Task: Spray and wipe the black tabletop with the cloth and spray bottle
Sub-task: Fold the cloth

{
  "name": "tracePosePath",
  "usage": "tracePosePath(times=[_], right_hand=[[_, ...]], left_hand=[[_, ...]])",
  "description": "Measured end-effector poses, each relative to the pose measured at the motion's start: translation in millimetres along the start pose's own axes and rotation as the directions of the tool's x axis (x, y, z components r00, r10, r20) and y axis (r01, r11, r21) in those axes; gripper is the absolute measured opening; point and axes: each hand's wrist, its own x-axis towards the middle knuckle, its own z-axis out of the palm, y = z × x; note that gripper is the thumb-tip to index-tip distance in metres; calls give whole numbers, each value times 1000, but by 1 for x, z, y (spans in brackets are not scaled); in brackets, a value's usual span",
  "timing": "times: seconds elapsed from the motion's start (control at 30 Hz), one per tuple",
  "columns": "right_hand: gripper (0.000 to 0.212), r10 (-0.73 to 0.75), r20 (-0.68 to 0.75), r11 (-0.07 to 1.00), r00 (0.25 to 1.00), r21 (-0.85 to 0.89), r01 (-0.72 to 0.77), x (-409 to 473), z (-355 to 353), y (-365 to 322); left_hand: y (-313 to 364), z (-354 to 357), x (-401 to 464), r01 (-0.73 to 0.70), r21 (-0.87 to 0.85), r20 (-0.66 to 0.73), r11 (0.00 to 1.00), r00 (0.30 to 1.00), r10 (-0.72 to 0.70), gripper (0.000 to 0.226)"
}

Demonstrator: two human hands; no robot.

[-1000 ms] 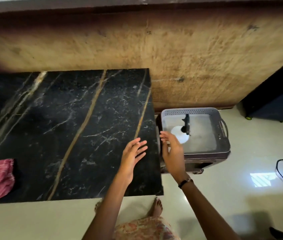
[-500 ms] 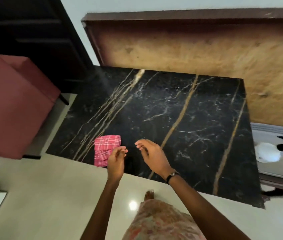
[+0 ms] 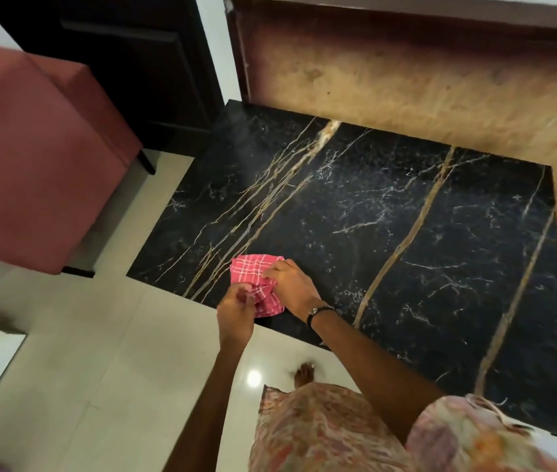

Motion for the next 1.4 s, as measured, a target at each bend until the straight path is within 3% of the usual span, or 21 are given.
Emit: tracePosePath(times=[0.17,0.33,0.57,0.73,0.83,0.9,1.0,1.1,1.2,1.33,1.4], right_hand=[[32,-11,-134,998,991,57,19,-3,-2,-1],[27,-102,-277,976,955,156,150,-33,10,-2],[25,-124,-240,963,963,204,175,-50,28,2],[24,-146,-256,954,956,218,204,-48,19,9],[26,-167,-131,966,977,179,189,-47,19,16],[30,-156,-19,976,988,148,157,-48,21,17],[26,-39,-87,965,995,256,60,-46,25,11],[24,307,-224,833,925,534,-147,-39,25,-5],[37,557,-73,627,827,690,-361,-26,24,-18],[46,644,40,518,764,712,-474,-9,29,-21],[48,683,155,361,714,778,-514,-6,25,-18]], left_hand=[[5,1,-8,241,-331,12,912,968,-251,29],[11,-3,-10,350,-554,9,755,909,-416,32],[7,-6,-4,371,-438,26,819,916,-401,54],[7,-10,3,378,-374,84,847,923,-375,41],[4,-13,3,334,-275,37,902,941,-337,28],[-2,-13,1,293,-84,-18,953,955,-295,32],[-12,-13,2,253,-32,-82,967,963,-255,46],[-8,-14,9,252,-145,-121,957,955,-270,44],[1,-11,17,265,-177,-52,948,959,-277,37],[4,-6,23,323,-156,-24,934,944,-330,45],[6,-7,24,374,-221,7,901,924,-382,46]])
